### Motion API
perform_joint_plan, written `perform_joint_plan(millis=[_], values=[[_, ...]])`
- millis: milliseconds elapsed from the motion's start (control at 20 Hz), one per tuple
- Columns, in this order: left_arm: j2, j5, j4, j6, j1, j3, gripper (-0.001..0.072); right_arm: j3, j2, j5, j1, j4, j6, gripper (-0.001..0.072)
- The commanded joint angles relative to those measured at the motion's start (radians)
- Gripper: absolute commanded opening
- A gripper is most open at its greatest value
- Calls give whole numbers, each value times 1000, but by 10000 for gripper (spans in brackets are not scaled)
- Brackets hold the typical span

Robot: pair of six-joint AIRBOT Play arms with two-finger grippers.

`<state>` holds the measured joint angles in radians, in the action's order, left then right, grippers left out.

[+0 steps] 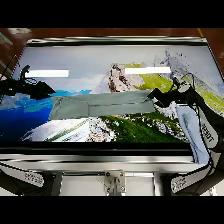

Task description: Fold the shirts.

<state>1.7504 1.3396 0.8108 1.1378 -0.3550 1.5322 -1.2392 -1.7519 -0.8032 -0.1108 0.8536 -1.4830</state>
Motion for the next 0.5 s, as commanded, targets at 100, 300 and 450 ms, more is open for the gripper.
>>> perform_joint_plan(millis=[100, 300, 450], values=[[-10, 14, -39, -4, -2, 9, 566, 0, -68, 0, 21, -181, 36, 536], [-10, 16, -76, -3, 14, 9, 389, 0, -37, -2, 18, -182, 101, 60], [-8, 31, -125, -4, 68, 8, 115, 0, 78, -26, 18, -180, 164, 59]])
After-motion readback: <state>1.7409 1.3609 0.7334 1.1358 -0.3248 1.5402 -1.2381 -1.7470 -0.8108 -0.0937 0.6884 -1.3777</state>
